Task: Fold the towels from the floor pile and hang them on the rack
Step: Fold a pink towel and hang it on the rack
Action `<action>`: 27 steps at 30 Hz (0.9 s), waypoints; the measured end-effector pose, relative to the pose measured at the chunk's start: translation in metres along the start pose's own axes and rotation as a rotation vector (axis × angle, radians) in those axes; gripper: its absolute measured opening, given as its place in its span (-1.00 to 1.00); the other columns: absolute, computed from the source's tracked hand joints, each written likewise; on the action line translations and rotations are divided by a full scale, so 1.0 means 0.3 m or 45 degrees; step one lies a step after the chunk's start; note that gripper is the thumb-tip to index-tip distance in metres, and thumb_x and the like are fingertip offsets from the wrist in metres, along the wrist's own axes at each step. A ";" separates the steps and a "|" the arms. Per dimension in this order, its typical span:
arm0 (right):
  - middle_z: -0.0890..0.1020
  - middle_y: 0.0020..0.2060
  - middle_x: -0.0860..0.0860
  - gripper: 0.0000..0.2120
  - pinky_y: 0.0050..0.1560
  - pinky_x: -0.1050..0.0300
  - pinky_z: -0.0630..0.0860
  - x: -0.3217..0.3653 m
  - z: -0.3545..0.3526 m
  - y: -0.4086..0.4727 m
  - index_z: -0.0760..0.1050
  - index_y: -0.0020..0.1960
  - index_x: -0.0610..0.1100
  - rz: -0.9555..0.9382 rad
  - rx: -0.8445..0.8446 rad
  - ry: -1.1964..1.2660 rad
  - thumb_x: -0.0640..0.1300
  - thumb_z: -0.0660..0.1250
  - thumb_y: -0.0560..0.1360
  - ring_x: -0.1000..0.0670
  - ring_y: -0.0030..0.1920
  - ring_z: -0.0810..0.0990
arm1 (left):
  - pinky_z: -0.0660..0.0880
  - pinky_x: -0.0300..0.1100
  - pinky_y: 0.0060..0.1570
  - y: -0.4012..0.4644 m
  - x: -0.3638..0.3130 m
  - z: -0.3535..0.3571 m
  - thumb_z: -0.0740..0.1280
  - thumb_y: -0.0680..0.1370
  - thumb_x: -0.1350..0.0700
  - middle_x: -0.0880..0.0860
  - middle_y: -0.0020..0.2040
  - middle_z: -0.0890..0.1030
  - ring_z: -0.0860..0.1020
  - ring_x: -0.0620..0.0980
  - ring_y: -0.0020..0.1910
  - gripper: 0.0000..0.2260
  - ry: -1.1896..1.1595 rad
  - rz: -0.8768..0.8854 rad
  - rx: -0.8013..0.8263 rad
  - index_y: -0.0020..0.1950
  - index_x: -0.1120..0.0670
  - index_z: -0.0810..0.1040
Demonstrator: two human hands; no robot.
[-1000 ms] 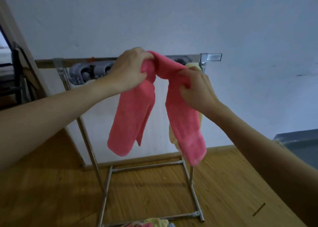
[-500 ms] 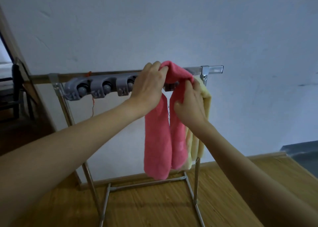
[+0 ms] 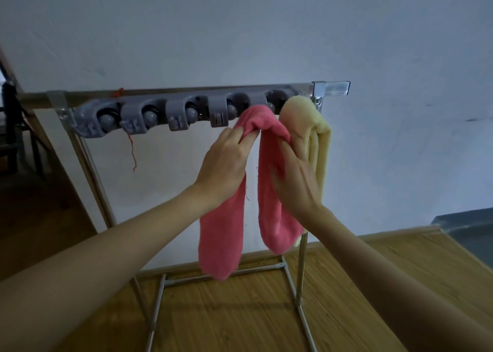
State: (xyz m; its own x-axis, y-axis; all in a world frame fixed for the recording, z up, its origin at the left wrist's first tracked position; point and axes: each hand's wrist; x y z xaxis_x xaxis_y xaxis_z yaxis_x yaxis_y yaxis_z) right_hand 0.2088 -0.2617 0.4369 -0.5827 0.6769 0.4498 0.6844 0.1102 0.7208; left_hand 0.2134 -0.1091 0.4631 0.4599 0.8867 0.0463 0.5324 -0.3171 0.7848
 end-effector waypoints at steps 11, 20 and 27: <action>0.38 0.28 -0.04 -0.37 0.09 0.19 0.47 -0.085 0.056 -0.020 0.15 0.40 -0.02 -0.119 -0.168 0.191 -0.33 0.26 0.40 0.06 0.17 0.43 | 0.49 -0.26 -0.09 -0.166 -0.019 0.102 0.30 0.51 0.35 0.15 0.08 0.48 0.48 0.00 -0.06 -0.33 -0.362 -0.104 -0.080 0.52 -0.03 0.11; 0.46 -0.20 -0.03 -0.88 -0.29 0.04 0.40 -0.133 0.101 -0.040 0.31 -0.19 -0.13 0.022 -0.084 0.001 -0.20 0.25 0.45 0.03 -0.30 0.41 | 0.52 -0.09 -0.24 -0.240 -0.017 0.239 0.43 0.44 0.11 0.03 -0.16 0.60 0.55 -0.01 -0.25 -0.78 -0.663 -0.759 0.037 0.02 0.15 0.53; 0.40 -0.43 0.10 -0.88 -0.47 0.34 0.35 -0.104 0.141 -0.086 0.30 0.01 -0.19 0.040 0.152 0.114 -0.32 0.19 0.50 0.13 -0.47 0.42 | 0.24 -0.45 -0.42 -0.206 0.107 0.185 0.41 0.44 0.14 -0.01 -0.33 0.51 0.45 -0.05 -0.37 -0.84 -0.568 -0.760 -0.266 -0.24 0.11 0.44</action>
State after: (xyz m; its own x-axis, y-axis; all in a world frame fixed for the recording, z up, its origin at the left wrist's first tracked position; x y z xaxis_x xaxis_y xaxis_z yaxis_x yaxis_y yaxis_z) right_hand 0.2278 -0.2548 0.3818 -0.5934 0.6144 0.5200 0.7470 0.1798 0.6400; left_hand 0.2348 -0.0798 0.3817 0.4035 0.6543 -0.6397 0.6551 0.2815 0.7011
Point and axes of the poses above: each hand's wrist, its own y-axis towards the middle knuckle, its own z-axis out of the palm, x = y × z
